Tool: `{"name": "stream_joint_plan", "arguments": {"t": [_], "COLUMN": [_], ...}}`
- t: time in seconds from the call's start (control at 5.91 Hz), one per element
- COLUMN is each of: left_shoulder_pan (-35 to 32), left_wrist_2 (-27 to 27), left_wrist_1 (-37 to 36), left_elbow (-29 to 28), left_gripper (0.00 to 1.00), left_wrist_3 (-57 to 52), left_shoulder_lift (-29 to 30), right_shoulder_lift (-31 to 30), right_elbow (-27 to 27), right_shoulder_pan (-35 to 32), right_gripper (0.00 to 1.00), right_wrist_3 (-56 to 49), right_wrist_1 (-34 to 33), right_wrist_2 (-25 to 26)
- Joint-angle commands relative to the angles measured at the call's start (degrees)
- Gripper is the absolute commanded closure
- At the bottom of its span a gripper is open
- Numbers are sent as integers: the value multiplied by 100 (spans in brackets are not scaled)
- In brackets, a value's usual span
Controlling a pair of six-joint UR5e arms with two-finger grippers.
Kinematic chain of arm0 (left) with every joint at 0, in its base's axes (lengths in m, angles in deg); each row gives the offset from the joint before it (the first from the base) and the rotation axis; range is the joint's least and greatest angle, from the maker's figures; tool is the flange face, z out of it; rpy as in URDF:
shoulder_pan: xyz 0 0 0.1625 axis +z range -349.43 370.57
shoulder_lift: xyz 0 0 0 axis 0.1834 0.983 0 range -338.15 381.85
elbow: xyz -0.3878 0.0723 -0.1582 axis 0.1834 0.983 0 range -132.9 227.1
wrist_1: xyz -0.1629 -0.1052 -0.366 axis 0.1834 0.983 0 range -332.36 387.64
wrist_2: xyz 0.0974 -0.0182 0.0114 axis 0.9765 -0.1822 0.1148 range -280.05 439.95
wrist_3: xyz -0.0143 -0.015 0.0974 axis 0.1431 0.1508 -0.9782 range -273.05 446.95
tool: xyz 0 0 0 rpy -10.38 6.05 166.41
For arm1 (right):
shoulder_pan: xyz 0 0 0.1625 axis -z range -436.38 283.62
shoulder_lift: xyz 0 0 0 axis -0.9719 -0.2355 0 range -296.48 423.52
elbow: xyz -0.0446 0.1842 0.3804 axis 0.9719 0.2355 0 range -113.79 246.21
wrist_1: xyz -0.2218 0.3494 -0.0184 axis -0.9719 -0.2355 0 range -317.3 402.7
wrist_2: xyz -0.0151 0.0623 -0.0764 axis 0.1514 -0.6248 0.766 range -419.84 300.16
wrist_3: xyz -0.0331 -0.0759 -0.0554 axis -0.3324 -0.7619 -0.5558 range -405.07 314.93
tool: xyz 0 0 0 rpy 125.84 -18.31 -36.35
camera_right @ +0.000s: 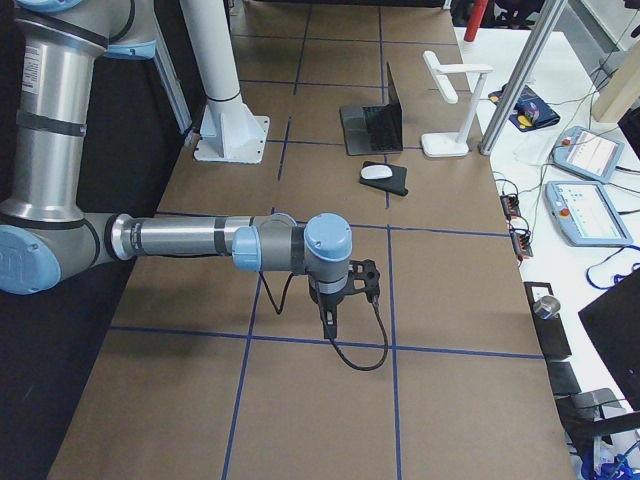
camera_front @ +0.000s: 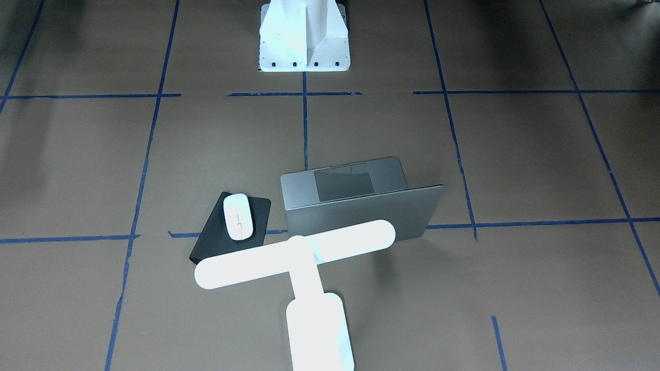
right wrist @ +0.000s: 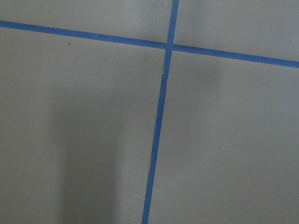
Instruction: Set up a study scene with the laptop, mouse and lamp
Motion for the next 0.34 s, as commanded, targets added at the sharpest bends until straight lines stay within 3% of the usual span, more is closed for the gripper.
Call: {"name": "stream_joint_plan", "arguments": {"t": [0.0, 0.17], "left_shoulder_pan": [2, 11], "left_wrist_2": [-7, 11], "left_wrist_1": [0, 8], "left_elbow": [16, -1], "left_gripper": [0, 0], "left_wrist_3": [-1, -1], "left_shoulder_lift": [-4, -4], "right_shoulder_lift": [0, 0], "right_elbow": [0, 9], "right_shoulder_pan": [0, 0], "right_gripper": [0, 0], "right_wrist_3": [-2, 7], "right_wrist_1": [0, 0], "right_wrist_2": [0, -9]}}
